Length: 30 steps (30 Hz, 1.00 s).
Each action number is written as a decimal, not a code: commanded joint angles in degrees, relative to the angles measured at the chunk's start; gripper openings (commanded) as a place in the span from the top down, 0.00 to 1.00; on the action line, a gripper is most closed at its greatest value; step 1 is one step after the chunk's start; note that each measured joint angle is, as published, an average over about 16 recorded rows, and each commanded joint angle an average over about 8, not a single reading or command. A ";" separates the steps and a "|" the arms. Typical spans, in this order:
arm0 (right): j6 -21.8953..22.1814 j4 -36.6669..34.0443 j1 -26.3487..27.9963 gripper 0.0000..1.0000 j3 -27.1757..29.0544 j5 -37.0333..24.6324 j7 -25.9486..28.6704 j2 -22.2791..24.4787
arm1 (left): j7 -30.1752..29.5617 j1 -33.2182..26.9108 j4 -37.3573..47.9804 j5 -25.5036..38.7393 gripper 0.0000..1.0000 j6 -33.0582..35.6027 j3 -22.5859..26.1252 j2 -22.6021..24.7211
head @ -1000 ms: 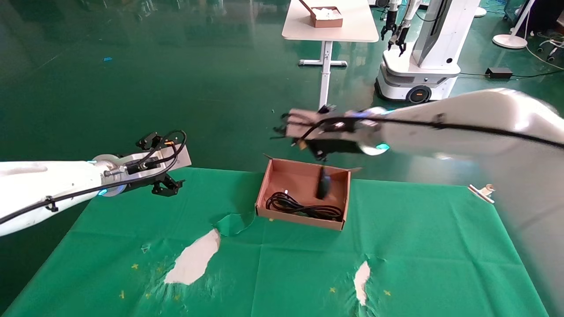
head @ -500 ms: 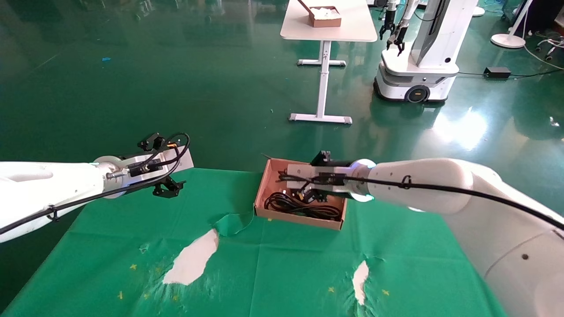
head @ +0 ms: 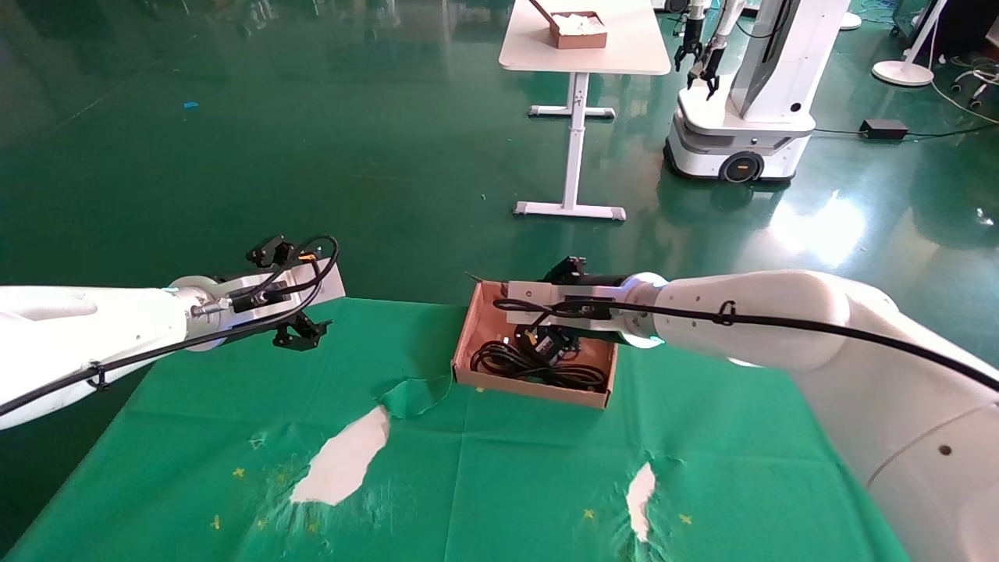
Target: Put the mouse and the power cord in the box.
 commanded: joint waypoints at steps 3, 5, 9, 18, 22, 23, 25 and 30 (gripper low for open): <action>-0.23 0.24 0.08 0.00 0.21 -0.05 0.01 0.07 | 0.10 0.00 0.08 -0.11 0.00 -0.02 -0.01 0.05; -0.43 0.42 0.01 0.00 0.36 0.13 0.06 0.21 | 0.12 0.00 0.10 -0.15 0.00 -0.03 -0.01 0.06; -1.75 1.62 -0.82 0.00 1.26 1.92 0.51 1.39 | 0.14 0.00 0.12 -0.18 0.00 -0.04 -0.02 0.06; -8.35 7.58 -5.28 0.00 5.69 11.38 2.84 7.48 | 0.15 0.00 0.12 -0.18 0.00 -0.03 -0.01 0.06; -11.47 10.39 -7.38 0.00 7.77 15.83 3.94 10.35 | 0.15 0.00 0.12 -0.18 0.00 -0.03 -0.01 0.06; -12.26 11.11 -7.91 0.00 8.30 16.96 4.21 11.08 | 0.15 0.00 0.12 -0.18 0.00 -0.03 -0.01 0.06; -13.82 12.52 -8.97 0.00 9.34 19.19 4.77 12.53 | 0.15 0.00 0.12 -0.18 0.00 -0.03 -0.01 0.06; -17.77 16.07 -11.62 0.00 11.98 24.81 6.15 16.16 | 0.15 0.00 0.12 -0.18 0.00 -0.03 -0.01 0.06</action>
